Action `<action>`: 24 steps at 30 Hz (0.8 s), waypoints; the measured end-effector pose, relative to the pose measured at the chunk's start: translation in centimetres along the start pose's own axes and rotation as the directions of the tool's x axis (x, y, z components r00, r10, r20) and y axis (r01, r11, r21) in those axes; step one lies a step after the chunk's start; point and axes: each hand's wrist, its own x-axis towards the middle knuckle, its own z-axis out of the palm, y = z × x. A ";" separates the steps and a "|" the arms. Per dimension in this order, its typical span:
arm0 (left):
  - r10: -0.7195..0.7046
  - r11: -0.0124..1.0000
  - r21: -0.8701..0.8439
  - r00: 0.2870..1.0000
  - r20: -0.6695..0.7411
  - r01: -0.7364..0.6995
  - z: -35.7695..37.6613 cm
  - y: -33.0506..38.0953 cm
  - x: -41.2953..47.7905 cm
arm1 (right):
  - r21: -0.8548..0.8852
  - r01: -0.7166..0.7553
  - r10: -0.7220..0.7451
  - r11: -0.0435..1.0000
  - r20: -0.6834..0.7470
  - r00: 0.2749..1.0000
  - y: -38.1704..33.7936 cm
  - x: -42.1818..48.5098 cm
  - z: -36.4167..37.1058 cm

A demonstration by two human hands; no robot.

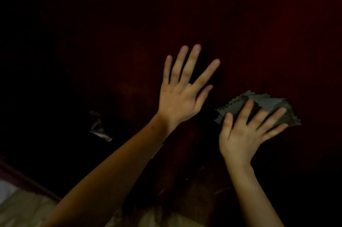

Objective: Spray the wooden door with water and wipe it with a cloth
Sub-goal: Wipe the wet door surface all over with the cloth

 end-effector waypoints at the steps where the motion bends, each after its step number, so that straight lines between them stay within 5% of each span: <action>1: -0.030 0.999 0.015 0.999 0.013 0.029 -0.4 -2.2 -1.0 | -0.006 0.018 -0.018 1.000 0.027 0.999 -1.6 -0.1 0.6; 14: -0.458 0.886 0.148 0.882 0.116 0.440 -7.6 -25.3 -9.4 | -0.089 0.299 -0.280 0.950 0.179 0.943 -21.8 -0.3 8.2; 24: -0.349 0.935 -0.031 0.931 0.106 0.354 -5.0 -28.1 -11.8 | -0.139 0.424 -0.410 0.895 0.118 0.904 -29.0 -2.7 12.6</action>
